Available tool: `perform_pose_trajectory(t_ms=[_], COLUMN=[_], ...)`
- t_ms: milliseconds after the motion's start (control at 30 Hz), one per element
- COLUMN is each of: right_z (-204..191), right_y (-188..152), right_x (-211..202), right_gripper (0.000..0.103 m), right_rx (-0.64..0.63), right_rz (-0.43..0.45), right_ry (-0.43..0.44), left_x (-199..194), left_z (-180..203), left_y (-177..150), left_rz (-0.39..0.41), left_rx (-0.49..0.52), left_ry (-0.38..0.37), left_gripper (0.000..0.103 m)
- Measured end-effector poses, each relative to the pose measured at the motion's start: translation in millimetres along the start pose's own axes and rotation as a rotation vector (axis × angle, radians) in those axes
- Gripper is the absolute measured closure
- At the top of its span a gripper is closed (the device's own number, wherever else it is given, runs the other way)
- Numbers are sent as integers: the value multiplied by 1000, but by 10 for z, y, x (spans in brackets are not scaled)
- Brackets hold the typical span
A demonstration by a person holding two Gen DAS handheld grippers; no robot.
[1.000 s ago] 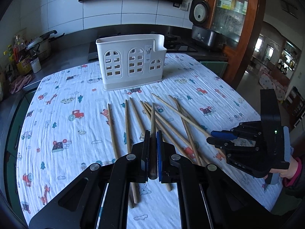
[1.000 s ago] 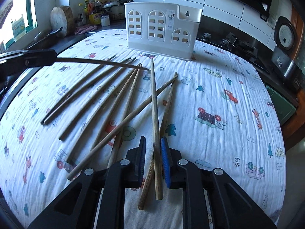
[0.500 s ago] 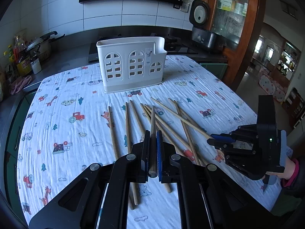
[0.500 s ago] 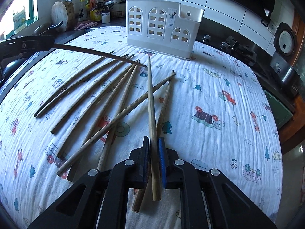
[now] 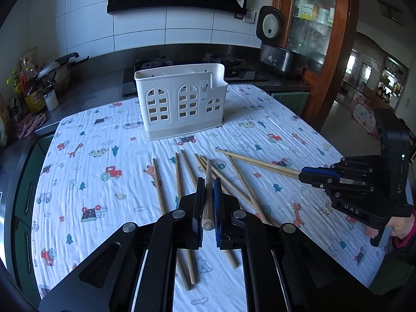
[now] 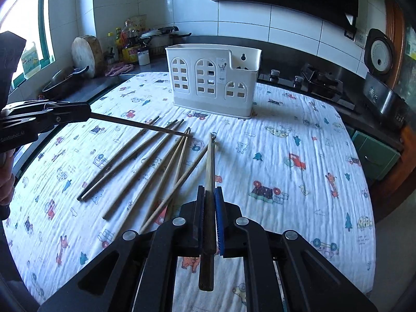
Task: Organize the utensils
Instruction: 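Lift the held chopsticks upright with both tools and carry them toward the white holder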
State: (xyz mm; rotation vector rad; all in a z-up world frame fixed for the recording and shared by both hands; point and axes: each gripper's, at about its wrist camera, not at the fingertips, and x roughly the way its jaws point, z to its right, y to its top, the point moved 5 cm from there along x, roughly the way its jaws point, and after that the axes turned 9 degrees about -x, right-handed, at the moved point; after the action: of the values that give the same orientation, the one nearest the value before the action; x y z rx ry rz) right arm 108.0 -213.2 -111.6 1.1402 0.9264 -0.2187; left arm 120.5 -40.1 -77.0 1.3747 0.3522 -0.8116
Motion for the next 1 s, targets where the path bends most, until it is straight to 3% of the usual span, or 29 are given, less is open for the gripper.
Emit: perform_pose_trajectory(t_ms=[200,367,733,867,1000], right_z=[-38,4,-105,-75,-37], right_y=[-36,31,-352,-217,-12], right_x=[1,-6,341,179,12], right_gripper=[95,95,97,102,100], right_rx=[43,49,85,85,56], right_rz=[-8,-3,-83,-39,9], right_ry=[40,24,60,58,38], left_x=[-27,-18,-18,-37,-51], left_z=[-6,-14,-29,-23,-20], left_y=[18,14,-12,23,89], left_rz=[5,2,-5,0,13], left_rx=[1,-4,-10,4,4], left_ry=[5,7,9,10,9], left_gripper=[98,98,98,98,98])
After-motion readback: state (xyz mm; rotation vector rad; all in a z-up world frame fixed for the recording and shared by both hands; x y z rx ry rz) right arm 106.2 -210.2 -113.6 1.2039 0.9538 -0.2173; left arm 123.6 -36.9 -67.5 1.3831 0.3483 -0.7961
